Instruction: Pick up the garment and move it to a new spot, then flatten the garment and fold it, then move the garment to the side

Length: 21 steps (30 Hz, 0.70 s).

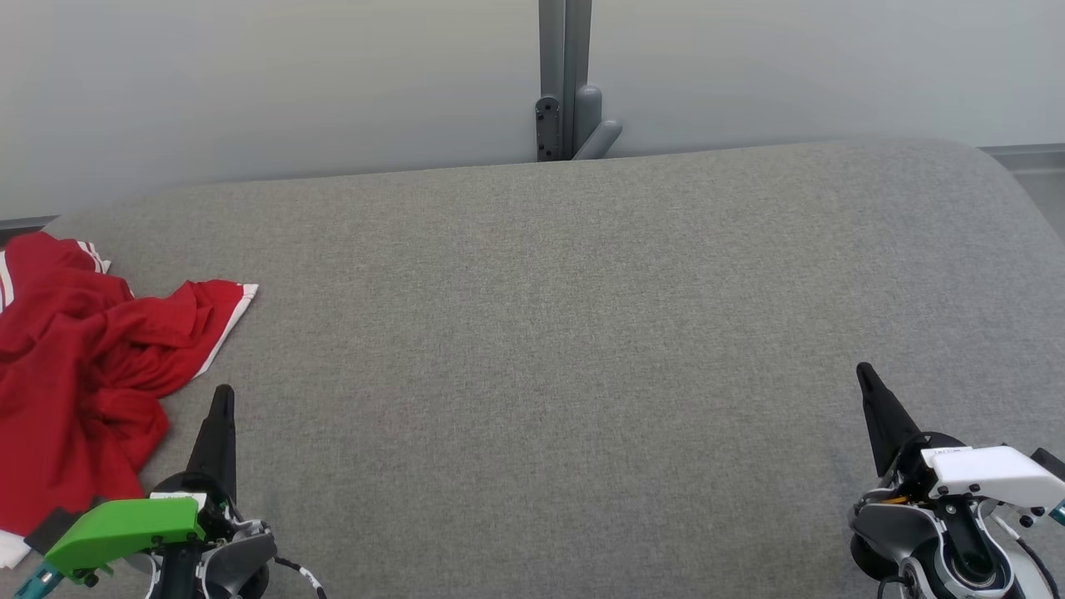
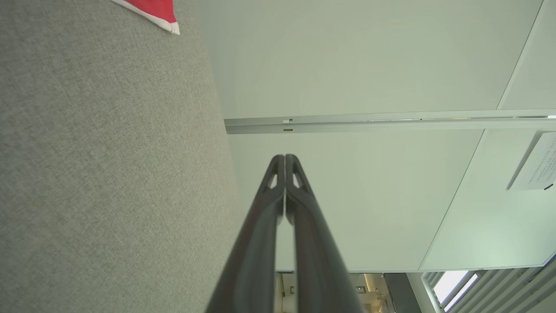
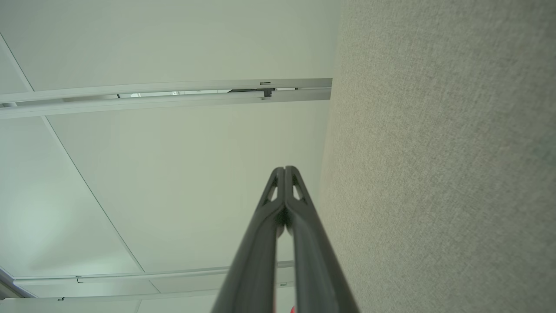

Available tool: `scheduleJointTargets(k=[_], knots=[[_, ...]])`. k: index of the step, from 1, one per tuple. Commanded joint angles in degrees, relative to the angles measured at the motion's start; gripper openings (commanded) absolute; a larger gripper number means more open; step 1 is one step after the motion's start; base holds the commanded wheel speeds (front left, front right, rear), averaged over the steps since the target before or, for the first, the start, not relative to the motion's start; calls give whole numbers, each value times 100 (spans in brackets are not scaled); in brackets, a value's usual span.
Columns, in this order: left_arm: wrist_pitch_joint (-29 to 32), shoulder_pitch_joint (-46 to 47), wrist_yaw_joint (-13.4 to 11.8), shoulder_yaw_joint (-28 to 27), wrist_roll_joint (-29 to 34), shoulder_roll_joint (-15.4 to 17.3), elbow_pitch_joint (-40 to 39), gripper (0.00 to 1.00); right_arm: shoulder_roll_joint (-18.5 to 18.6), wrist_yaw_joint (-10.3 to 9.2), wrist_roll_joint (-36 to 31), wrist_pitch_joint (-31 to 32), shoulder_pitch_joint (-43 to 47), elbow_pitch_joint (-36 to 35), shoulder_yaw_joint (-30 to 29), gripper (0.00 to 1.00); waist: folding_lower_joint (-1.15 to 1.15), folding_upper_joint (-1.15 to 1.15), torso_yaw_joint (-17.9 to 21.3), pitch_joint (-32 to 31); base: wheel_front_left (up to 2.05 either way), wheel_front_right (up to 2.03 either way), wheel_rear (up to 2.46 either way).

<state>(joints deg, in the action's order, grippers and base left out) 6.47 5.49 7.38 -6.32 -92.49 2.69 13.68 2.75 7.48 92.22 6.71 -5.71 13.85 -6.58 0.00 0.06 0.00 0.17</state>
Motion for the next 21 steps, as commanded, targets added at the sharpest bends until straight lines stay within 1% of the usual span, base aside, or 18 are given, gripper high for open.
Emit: scheduleJointTargets(k=[1,21], knots=[[-4,89,25,-15,5,41,-7,0,27,2,44,10,-56,-23,-10,0,0,-6,0,0,0,0,0],[-4,90,26,-15,5,41,-7,0,27,2,44,10,-56,-23,-10,0,0,-6,0,0,0,0,0]])
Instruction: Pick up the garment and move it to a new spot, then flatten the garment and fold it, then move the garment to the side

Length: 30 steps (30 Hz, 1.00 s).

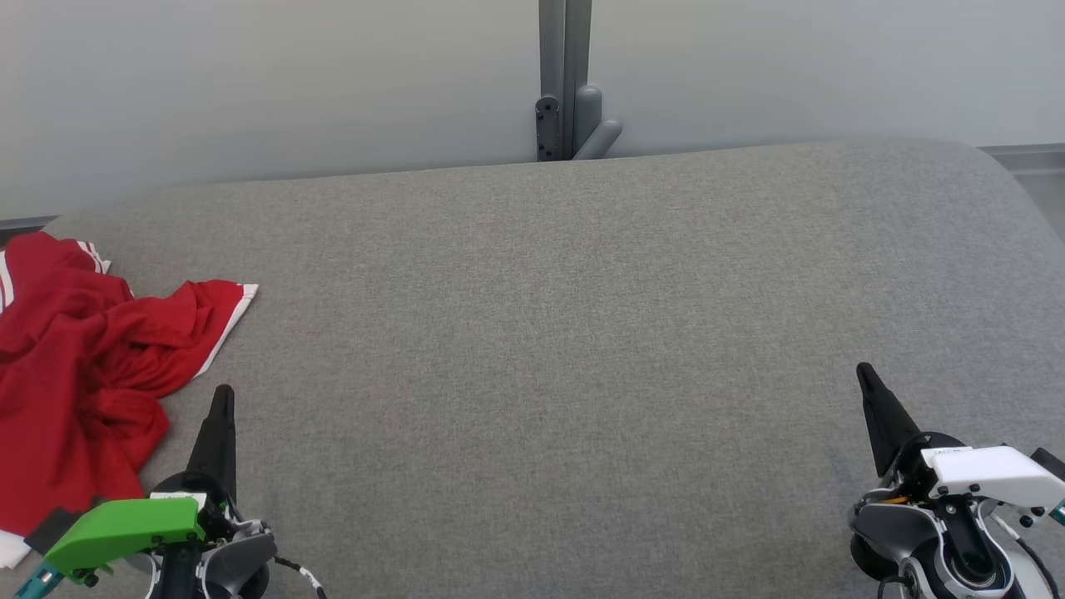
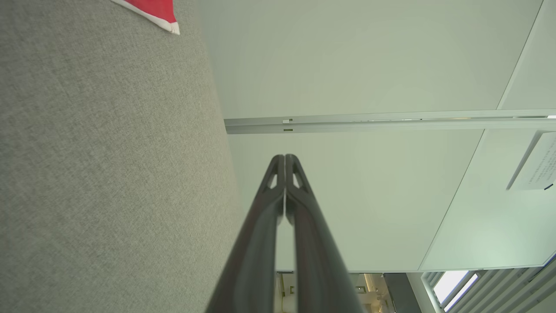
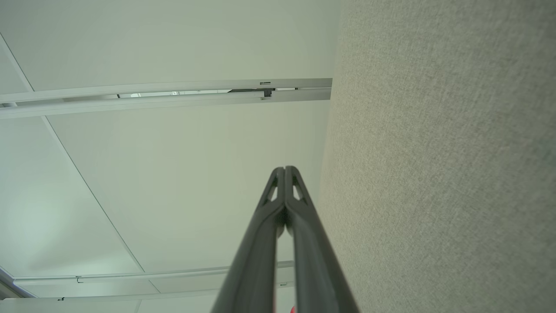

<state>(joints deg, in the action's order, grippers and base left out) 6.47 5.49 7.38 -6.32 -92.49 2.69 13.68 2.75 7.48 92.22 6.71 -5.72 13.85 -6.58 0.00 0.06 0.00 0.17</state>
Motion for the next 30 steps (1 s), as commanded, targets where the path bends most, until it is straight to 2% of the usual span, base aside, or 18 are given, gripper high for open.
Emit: scheduleJointTargets(k=[1,30], knots=[[-4,90,26,-15,6,41,-7,0,27,2,44,10,-55,-23,-10,0,0,-6,0,0,0,0,0],[-4,90,26,-15,5,41,-7,0,27,2,44,10,-55,-23,-10,0,0,-6,0,0,0,0,0]])
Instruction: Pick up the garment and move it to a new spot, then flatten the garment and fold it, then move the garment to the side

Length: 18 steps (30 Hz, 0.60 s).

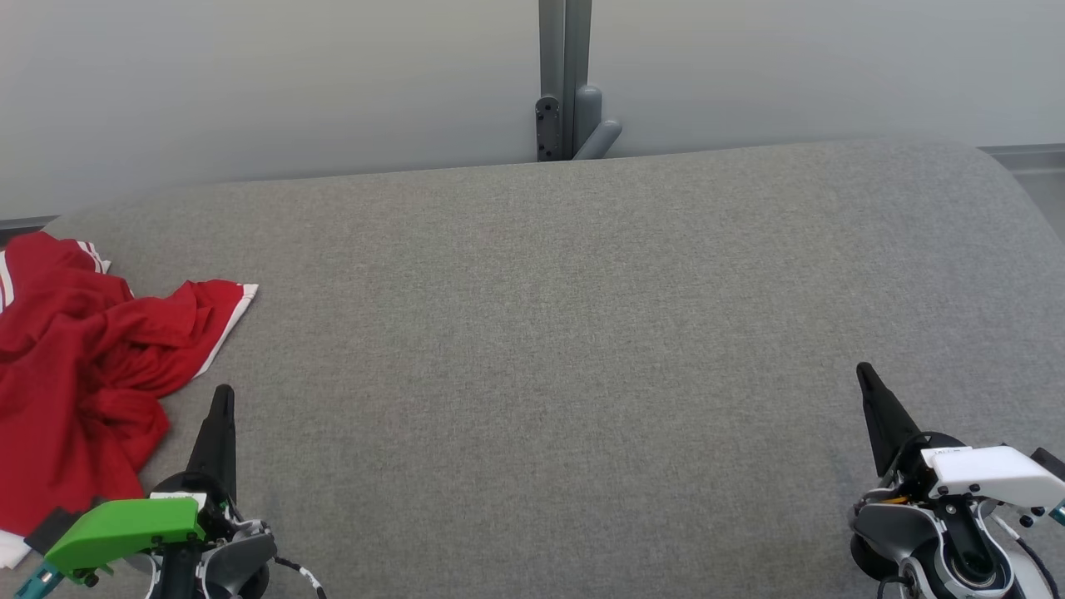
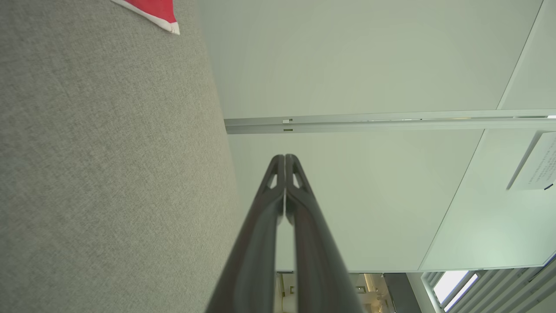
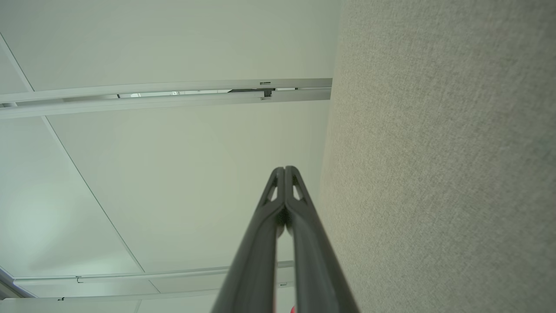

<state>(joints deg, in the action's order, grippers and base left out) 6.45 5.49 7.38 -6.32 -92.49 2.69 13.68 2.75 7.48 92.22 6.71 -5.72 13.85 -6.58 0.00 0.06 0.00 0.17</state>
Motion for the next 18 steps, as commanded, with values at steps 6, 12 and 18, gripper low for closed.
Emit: scheduleJointTargets(k=[6,12,18], knots=[[-3,90,26,-15,5,41,-7,0,27,2,44,10,-55,-23,-10,0,0,-6,0,0,0,0,0],[-3,90,26,-15,5,41,-7,0,27,2,44,10,-55,-23,-10,0,0,-6,0,0,0,0,0],[-3,90,26,-15,5,41,-7,0,27,2,44,10,-55,-23,-10,0,0,-6,0,0,0,0,0]])
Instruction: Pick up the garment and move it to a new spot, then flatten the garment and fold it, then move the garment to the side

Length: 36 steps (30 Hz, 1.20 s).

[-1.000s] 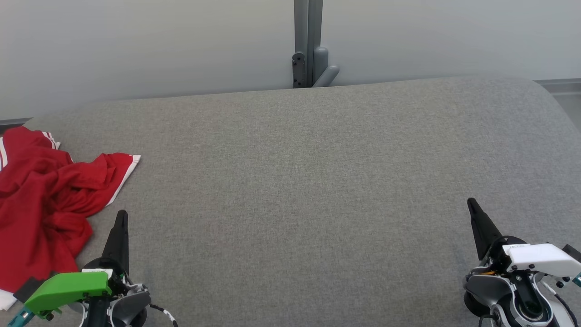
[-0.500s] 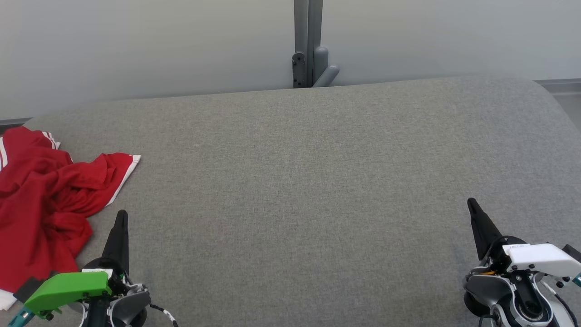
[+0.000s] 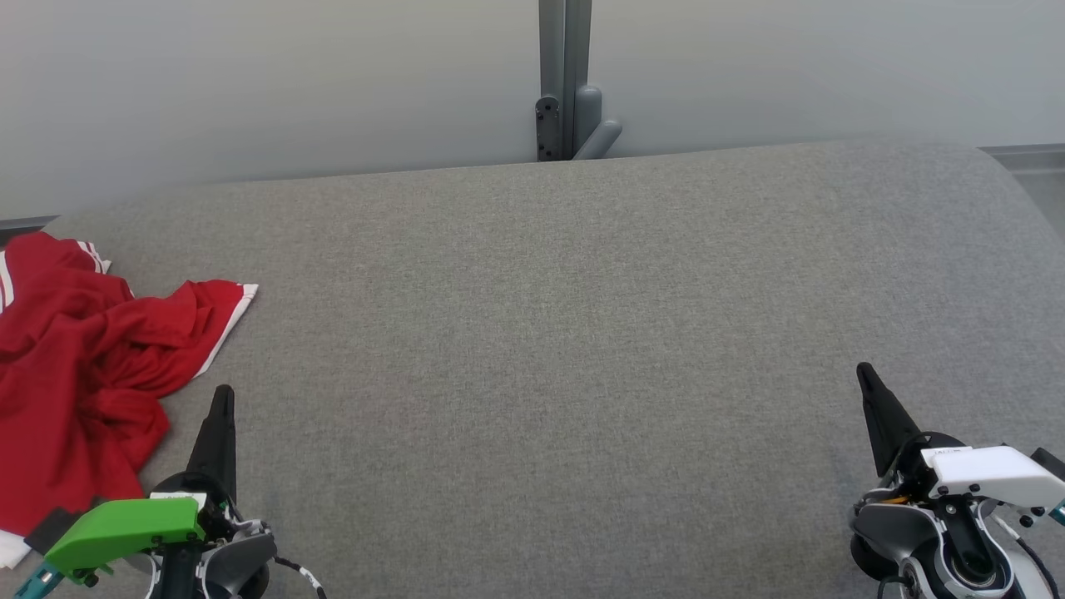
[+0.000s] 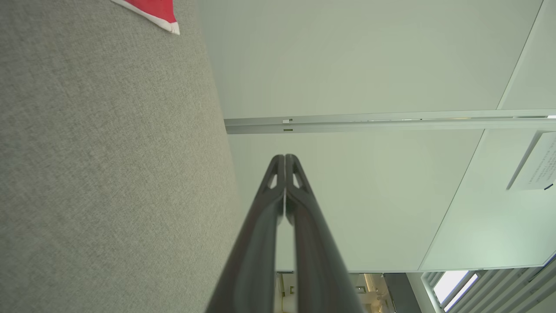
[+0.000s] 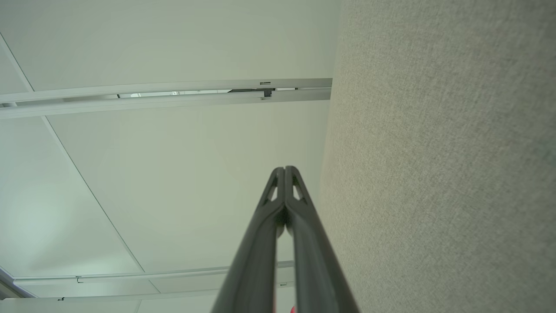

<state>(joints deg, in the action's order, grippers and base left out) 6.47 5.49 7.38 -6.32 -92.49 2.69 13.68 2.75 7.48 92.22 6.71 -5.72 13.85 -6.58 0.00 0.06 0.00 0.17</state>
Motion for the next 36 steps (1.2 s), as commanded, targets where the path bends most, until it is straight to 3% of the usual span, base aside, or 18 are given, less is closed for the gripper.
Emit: scheduleJointTargets(k=[1,36], knots=[[-4,90,26,-15,5,41,-7,0,27,2,44,10,-55,-23,-10,0,0,-6,0,0,0,0,0],[-4,90,26,-15,5,41,-7,0,28,2,44,10,-56,-23,-10,0,0,-6,0,0,0,0,0]])
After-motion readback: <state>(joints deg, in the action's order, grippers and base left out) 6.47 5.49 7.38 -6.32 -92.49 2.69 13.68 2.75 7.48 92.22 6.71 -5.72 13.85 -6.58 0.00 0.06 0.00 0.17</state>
